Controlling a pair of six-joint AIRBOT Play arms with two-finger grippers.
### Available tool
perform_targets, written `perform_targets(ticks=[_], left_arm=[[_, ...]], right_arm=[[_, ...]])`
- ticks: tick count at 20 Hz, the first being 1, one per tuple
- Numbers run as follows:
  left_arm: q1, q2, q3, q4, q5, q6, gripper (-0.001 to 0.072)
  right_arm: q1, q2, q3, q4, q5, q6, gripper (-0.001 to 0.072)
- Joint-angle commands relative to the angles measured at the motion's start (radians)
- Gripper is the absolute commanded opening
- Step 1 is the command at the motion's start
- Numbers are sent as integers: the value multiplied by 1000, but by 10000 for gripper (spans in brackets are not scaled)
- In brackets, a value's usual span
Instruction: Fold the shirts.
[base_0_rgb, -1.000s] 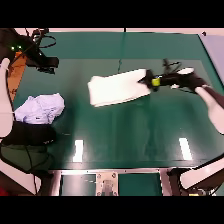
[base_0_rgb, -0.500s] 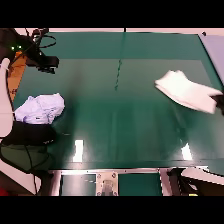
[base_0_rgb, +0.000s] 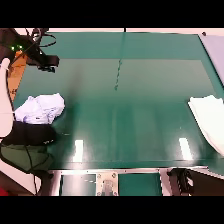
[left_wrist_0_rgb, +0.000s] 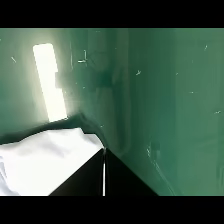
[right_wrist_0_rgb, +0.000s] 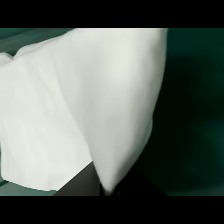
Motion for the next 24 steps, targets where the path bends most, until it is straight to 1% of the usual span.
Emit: perform_targets(ticks=[1, 2, 3, 4, 6, 7, 8, 9, 10, 11, 12, 13, 16, 18, 22, 24], left_arm=[[0, 1, 0, -11, 2, -1, 27], [0, 1, 0, -14, 0, 0, 27], [0, 1, 0, -19, -3, 0, 27], [0, 1, 0, -24, -6, 0, 27], [0, 1, 0, -24, -8, 0, 27], [0, 1, 0, -24, -6, 0, 27], [0, 1, 0, -24, -5, 0, 27], [0, 1, 0, -24, -4, 0, 27], [0, 1, 0, -24, -4, 0, 27], [0, 1, 0, -24, -5, 0, 27], [0, 1, 0, -26, -6, 1, 27], [0, 1, 0, -29, -9, 1, 27], [-2, 8, -5, -29, -34, -3, 26], [-26, 22, -31, -27, -58, -31, 26], [-132, 94, -190, -24, -57, -82, 26], [-204, 137, -287, -17, -24, -127, 26]], right_arm=[[-55, 10, -52, -48, -18, -15, 16], [-56, 10, -39, -56, 9, -12, 126], [-56, 10, -2, -105, 60, -12, 314], [-56, 10, 54, -200, 119, 7, 312], [-54, 10, 204, -483, 254, 185, 313], [-55, 10, 282, -589, 318, 259, 312], [-51, 10, 347, -632, 355, 296, 310], [-40, 10, 408, -613, 367, 303, 285], [-8, 10, 453, -577, 366, 303, 212], [50, 10, 491, -532, 351, 298, 106], [124, 10, 517, -494, 330, 282, 27], [220, 8, 539, -467, 301, 273, 16], [567, -43, 614, -466, 272, 256, 15], [785, -97, 646, -466, 269, 254, 15], [1204, -236, 685, -491, 256, 220, 15], [1347, -293, 691, -533, 254, 220, 15]])
